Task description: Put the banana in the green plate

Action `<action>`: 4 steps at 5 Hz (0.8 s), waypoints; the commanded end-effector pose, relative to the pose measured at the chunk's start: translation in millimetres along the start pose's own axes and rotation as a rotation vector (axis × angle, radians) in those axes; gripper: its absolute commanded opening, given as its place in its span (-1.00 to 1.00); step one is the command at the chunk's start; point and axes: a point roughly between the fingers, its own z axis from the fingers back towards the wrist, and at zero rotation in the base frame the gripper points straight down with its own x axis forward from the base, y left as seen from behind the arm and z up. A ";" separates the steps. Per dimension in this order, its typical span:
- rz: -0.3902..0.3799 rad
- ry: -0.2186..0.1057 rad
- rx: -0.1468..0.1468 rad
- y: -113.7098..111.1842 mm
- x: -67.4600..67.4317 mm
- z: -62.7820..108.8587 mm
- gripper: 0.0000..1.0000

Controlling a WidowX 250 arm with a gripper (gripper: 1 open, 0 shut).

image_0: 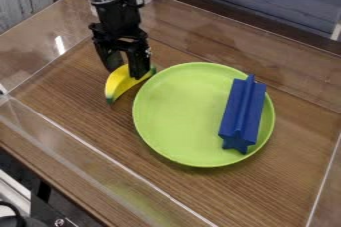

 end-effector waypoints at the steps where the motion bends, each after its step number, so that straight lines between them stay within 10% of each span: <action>1: 0.004 -0.053 0.014 4.4 7.9 17.6 1.00; 4: 0.016 -0.046 0.001 5.9 9.1 17.7 1.00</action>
